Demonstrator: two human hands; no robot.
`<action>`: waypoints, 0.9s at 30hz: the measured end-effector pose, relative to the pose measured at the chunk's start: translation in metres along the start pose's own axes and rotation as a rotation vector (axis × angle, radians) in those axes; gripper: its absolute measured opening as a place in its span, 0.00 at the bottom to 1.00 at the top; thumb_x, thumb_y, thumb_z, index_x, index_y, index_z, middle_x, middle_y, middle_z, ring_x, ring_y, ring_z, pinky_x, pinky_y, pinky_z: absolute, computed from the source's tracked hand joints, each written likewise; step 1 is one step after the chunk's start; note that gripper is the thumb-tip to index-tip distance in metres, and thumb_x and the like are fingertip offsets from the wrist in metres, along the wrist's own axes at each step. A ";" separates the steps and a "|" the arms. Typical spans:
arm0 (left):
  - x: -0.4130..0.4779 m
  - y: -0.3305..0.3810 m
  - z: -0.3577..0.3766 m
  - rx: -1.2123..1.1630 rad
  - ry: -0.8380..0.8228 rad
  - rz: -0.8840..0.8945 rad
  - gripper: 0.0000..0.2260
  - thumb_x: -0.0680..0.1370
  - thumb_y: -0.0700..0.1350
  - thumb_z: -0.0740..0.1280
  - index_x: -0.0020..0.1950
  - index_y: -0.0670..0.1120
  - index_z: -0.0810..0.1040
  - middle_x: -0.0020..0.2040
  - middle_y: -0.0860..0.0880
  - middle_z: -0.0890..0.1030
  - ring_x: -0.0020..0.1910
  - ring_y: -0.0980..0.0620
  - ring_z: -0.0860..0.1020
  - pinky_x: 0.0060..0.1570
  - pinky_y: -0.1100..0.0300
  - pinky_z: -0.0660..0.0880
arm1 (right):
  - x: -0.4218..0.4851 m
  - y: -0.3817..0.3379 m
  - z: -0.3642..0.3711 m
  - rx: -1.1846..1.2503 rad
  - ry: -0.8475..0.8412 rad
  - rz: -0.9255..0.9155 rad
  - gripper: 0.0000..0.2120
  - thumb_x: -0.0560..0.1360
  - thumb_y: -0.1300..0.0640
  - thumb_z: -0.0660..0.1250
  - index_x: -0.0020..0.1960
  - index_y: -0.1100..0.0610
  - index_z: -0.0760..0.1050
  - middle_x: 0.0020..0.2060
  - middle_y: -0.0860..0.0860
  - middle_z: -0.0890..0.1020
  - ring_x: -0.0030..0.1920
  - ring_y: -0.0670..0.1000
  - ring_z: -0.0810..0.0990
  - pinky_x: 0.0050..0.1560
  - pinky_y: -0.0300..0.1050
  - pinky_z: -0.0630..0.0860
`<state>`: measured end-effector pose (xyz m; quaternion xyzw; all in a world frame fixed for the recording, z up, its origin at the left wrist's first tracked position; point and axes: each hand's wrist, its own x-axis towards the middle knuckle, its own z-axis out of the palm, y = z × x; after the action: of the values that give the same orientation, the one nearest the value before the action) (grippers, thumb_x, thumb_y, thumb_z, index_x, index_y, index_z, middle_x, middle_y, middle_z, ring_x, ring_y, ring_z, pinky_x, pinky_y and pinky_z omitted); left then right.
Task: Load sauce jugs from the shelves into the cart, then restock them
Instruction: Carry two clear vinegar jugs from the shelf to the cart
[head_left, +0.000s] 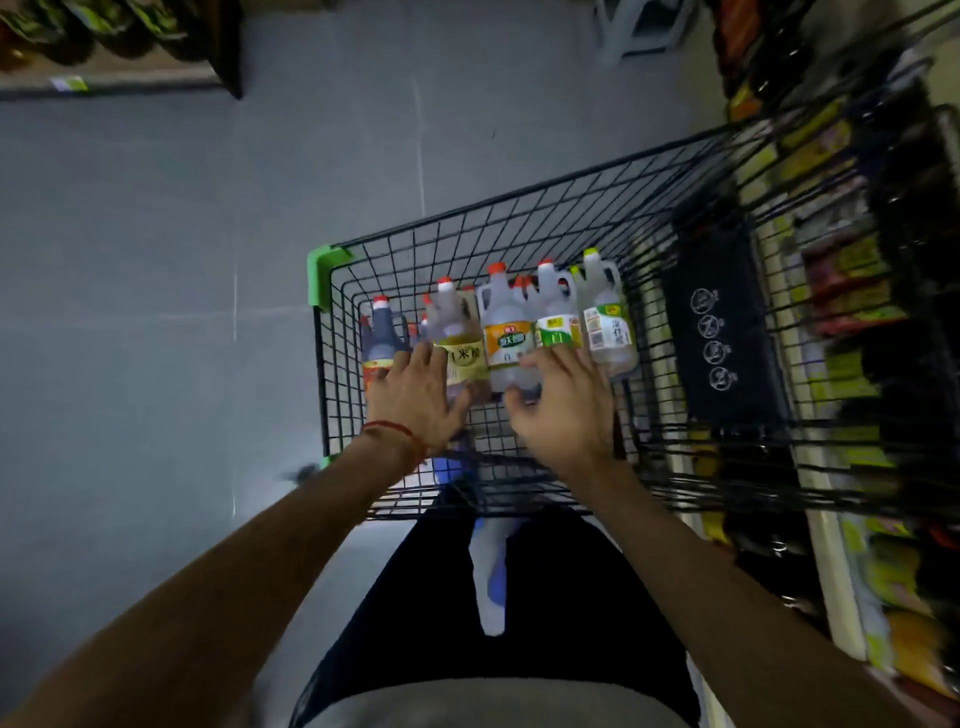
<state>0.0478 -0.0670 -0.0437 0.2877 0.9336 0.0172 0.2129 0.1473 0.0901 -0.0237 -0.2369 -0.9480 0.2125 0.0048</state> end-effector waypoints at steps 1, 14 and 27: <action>0.010 -0.004 0.009 -0.022 -0.016 -0.023 0.24 0.81 0.62 0.53 0.67 0.46 0.67 0.63 0.45 0.72 0.62 0.44 0.72 0.56 0.45 0.73 | 0.007 0.005 0.011 0.021 0.005 0.014 0.18 0.70 0.46 0.61 0.50 0.56 0.81 0.46 0.53 0.82 0.50 0.59 0.79 0.50 0.53 0.74; 0.109 0.003 0.105 -0.609 -0.196 -0.524 0.56 0.64 0.76 0.64 0.78 0.39 0.54 0.72 0.36 0.65 0.68 0.35 0.70 0.65 0.43 0.70 | 0.058 0.050 0.112 0.136 -0.188 0.143 0.18 0.74 0.50 0.73 0.60 0.57 0.77 0.57 0.55 0.79 0.57 0.60 0.78 0.53 0.54 0.76; 0.111 -0.013 0.102 -0.527 -0.176 -0.658 0.45 0.66 0.71 0.72 0.67 0.38 0.65 0.65 0.39 0.71 0.60 0.39 0.74 0.55 0.47 0.77 | 0.071 0.056 0.136 0.252 -0.254 0.346 0.43 0.74 0.48 0.75 0.80 0.61 0.58 0.70 0.60 0.70 0.70 0.60 0.69 0.59 0.53 0.74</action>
<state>0.0001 -0.0266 -0.1811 -0.0891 0.9177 0.1616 0.3519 0.0944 0.1126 -0.1766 -0.3646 -0.8524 0.3546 -0.1212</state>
